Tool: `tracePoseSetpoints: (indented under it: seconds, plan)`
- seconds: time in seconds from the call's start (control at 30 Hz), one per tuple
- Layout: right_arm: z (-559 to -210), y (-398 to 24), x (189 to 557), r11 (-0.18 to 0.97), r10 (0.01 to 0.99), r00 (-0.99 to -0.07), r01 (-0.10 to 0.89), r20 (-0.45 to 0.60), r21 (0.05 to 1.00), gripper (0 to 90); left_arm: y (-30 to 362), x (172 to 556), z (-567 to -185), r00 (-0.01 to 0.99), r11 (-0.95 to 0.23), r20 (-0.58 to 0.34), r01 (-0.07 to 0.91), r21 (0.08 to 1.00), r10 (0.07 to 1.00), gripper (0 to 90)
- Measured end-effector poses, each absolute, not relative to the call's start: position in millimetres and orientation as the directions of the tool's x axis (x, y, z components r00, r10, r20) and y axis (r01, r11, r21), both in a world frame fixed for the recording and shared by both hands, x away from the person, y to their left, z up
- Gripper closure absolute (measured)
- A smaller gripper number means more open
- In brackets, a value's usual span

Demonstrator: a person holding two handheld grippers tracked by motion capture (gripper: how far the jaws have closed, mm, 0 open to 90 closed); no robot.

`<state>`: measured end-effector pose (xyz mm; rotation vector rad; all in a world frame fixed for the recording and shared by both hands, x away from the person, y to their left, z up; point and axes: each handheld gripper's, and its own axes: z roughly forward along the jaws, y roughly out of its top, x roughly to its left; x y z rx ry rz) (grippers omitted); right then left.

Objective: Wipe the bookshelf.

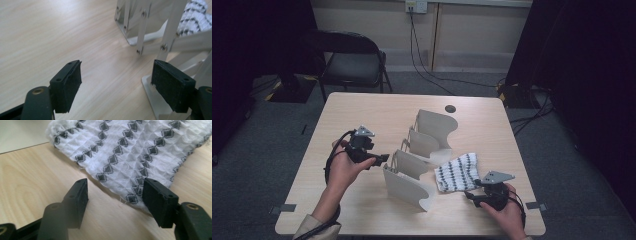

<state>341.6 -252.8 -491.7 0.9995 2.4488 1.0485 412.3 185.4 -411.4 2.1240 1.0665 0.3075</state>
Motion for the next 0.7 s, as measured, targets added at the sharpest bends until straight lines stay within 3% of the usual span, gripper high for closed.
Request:
tracePoseSetpoints:
  seconds: [0.37,0.7]
  plan:
    - [-478.4,-250.9,337.8,0.509,0.674,-0.739,0.471,0.006,0.721,43.0,196.7,393.2,-457.2,0.625,-0.397,-0.132,0.63,0.667,0.77,24.7]
    - [-455.9,-245.3,354.6,0.493,0.682,-0.729,0.4,-0.057,0.773,36.9,202.3,388.0,-477.9,0.641,-0.428,-0.071,0.586,0.688,0.764,22.1]
